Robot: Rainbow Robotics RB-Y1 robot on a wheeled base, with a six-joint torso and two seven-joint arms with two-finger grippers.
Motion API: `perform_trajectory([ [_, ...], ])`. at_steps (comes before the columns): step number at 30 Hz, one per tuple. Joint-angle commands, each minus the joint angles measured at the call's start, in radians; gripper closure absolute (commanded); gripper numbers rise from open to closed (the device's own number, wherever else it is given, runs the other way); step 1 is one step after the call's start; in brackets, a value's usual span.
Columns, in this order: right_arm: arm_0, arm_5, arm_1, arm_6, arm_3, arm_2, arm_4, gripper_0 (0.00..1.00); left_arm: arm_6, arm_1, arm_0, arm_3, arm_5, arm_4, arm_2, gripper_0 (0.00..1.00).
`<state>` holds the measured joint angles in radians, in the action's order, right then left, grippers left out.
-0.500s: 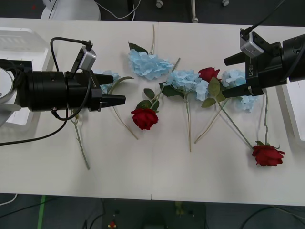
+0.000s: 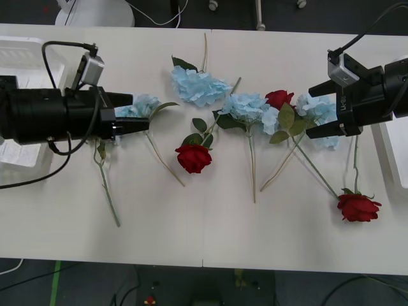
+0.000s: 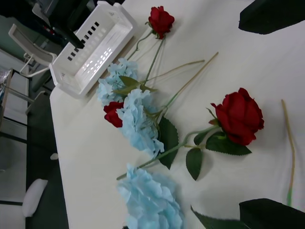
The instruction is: Put the red flowers into the right box and the blue flowers into the left box
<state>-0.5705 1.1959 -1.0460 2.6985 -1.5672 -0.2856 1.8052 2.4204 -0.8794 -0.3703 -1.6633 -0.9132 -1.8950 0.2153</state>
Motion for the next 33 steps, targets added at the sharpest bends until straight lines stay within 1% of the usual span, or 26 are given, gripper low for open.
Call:
perform_trajectory([
  [1,-0.02,-0.002,-0.046,-0.491,-0.03,0.023,0.006,0.0,-0.354,-0.064,-0.002,0.05,-0.147,0.097,-0.157,0.0],
  [2,-0.025,-0.002,-0.046,-0.637,-0.03,0.026,0.006,0.0,-0.405,-0.062,-0.007,0.054,-0.181,0.125,-0.182,0.0],
  [3,-0.029,-0.012,-0.046,-0.85,-0.028,0.029,0.002,0.0,-0.478,-0.062,-0.016,0.056,-0.225,0.165,-0.205,0.0],
  [5,-0.029,-0.03,-0.046,-1.16,-0.03,0.042,-0.015,0.0,-0.598,-0.062,-0.029,0.051,-0.28,0.221,-0.229,0.0],
  [6,-0.029,-0.038,-0.046,-1.264,-0.03,0.045,-0.024,0.0,-0.639,-0.062,-0.032,0.046,-0.296,0.241,-0.238,0.0],
  [7,-0.037,-0.058,-0.046,-1.451,-0.03,0.048,-0.06,0.0,-0.731,-0.056,-0.033,0.028,-0.323,0.286,-0.252,0.0],
  [8,-0.04,-0.07,-0.048,-1.562,-0.031,0.049,-0.081,0.0,-0.8,-0.053,-0.035,0.014,-0.337,0.323,-0.261,0.0],
  [9,-0.04,-0.076,-0.054,-1.747,-0.031,0.06,-0.121,0.0,-0.92,-0.044,-0.035,-0.021,-0.363,0.402,-0.272,0.0],
  [10,-0.04,-0.078,-0.054,-1.82,-0.031,0.066,-0.136,0.0,-0.968,-0.041,-0.035,-0.039,-0.372,0.444,-0.272,0.0],
  [13,-0.04,-0.076,-0.061,-2.232,-0.031,0.08,-0.191,0.0,-1.172,-0.003,-0.035,-0.142,-0.434,0.7,-0.249,0.0],
  [14,-0.04,-0.076,-0.065,-2.338,-0.031,0.079,-0.211,0.0,-1.199,0.01,-0.035,-0.159,-0.446,0.761,-0.234,0.0],
  [15,-0.04,-0.071,-0.068,-2.499,-0.031,0.08,-0.236,0.0,-1.232,0.028,-0.035,-0.174,-0.457,0.833,-0.212,0.0],
  [19,-0.04,-0.044,-0.072,-3.022,-0.031,0.095,-0.319,0.0,-1.301,0.066,-0.027,-0.179,-0.458,1.008,-0.142,0.0],
  [20,-0.04,-0.033,-0.072,-3.185,-0.031,0.103,-0.34,0.0,-1.314,0.077,-0.021,-0.178,-0.458,1.065,-0.117,0.0],
  [22,-0.04,-0.015,-0.072,-3.4,-0.033,0.111,-0.389,0.0,-1.336,0.094,-0.016,-0.173,-0.455,1.145,-0.079,0.0],
  [23,-0.04,-0.015,-0.072,-3.4,-0.033,0.111,-0.389,0.0,-1.336,0.094,-0.016,-0.173,-0.455,1.145,-0.079,0.0],
  [24,-0.04,0.013,-0.074,-3.571,-0.031,0.117,-0.452,0.0,-1.342,0.119,-0.015,-0.154,-0.452,1.226,-0.043,0.0],
  [28,-0.022,0.09,-0.077,-3.72,-0.02,0.117,-0.54,0.0,-1.351,0.169,-0.015,-0.107,-0.411,1.369,0.024,0.0],
  [33,0.031,0.117,-0.066,-3.858,-0.005,0.118,-0.563,0.0,-1.35,0.207,-0.015,-0.009,-0.311,1.38,0.046,0.0],
])
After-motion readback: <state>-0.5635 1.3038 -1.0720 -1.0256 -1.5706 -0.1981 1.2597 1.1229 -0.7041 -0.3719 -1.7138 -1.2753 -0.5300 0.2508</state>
